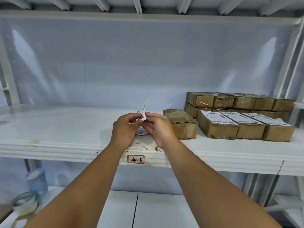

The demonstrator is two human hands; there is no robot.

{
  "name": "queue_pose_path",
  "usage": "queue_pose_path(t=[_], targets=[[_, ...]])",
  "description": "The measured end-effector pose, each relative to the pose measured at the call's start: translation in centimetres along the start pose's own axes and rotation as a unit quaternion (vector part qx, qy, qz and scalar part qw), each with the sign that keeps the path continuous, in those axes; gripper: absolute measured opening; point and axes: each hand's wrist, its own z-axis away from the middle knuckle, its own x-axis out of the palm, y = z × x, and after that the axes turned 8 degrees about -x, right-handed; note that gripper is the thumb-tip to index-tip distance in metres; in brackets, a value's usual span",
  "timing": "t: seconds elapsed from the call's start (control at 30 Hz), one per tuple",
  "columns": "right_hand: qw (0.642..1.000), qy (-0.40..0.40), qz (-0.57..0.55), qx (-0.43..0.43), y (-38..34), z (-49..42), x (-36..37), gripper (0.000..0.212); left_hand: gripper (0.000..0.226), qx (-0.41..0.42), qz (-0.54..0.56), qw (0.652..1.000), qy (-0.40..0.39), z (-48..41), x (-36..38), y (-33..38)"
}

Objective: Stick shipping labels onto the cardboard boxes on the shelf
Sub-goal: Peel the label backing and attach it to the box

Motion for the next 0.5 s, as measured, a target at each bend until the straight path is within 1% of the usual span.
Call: queue_pose_path(t=[0.17,0.5], targets=[[1.0,-0.015,0.018,-0.004,-0.11,0.2,-0.06,0.016,0.022,-0.006,0.01,1.0,0.01,0.01,0.07,-0.05],[0.998,-0.012,0.054,-0.02,0.06,0.27,-0.02,0.017,0.024,0.011,-0.027,1.0,0.005,-0.23,0.22,-0.38]])
